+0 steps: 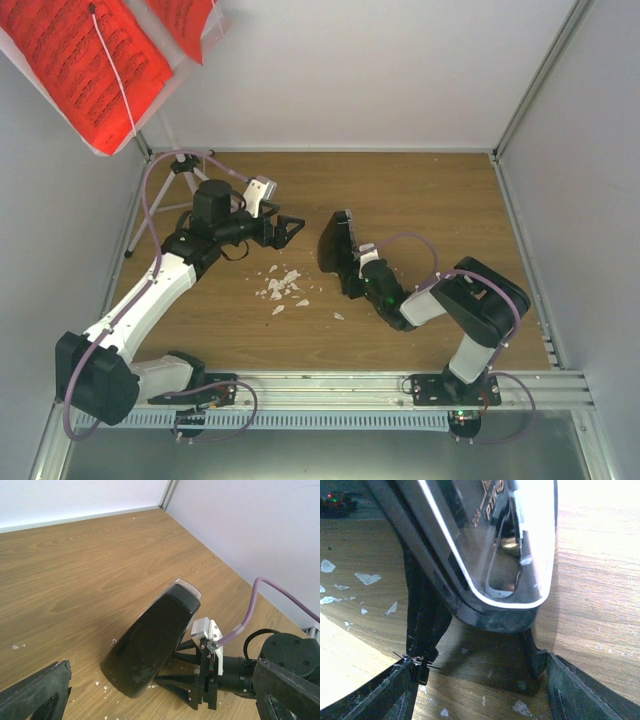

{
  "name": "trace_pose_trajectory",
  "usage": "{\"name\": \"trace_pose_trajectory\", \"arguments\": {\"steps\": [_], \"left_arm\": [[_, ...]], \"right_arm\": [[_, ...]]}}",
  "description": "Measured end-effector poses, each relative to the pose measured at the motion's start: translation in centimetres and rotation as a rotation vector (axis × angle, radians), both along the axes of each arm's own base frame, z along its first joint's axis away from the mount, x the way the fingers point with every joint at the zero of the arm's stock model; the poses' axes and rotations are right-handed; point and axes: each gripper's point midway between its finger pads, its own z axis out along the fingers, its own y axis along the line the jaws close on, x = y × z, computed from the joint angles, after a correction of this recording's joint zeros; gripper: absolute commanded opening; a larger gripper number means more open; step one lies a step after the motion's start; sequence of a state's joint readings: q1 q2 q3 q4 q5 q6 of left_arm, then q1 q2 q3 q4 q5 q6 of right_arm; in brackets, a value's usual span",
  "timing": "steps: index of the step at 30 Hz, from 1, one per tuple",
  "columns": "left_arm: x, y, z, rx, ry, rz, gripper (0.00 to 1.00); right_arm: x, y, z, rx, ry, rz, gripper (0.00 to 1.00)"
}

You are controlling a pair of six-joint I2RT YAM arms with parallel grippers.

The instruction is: Pack up the instrument practice props

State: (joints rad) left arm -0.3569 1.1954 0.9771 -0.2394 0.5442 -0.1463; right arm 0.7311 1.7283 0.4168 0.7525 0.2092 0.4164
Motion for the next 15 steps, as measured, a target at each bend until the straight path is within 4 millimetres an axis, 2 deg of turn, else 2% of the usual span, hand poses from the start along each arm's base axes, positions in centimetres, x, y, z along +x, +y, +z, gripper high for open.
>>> {"name": "trace_pose_trajectory", "arguments": {"steps": [6,11,13,15], "left_arm": [[0.08,0.11,0.08,-0.004,-0.002,0.000,0.99],[0.05,0.12,0.12,-0.007,-0.001,-0.003,0.99],[0.11,0.21,0.13,-0.007,-0.002,-0.001,0.99],[0.14,0.26,0.11,-0.008,-0.001,0.001,0.99]], "right_arm": [[0.07,-0.03,0.10,0.001,-0.005,-0.003,0.57],[0.17,-0.11,0.19,-0.008,-0.015,-0.004,0.54],[0.18,-0.13,0.19,-0.009,-0.016,-0.005,0.54],[0.20,-0.15,0.21,-0.011,-0.018,-0.004,0.60]]}}
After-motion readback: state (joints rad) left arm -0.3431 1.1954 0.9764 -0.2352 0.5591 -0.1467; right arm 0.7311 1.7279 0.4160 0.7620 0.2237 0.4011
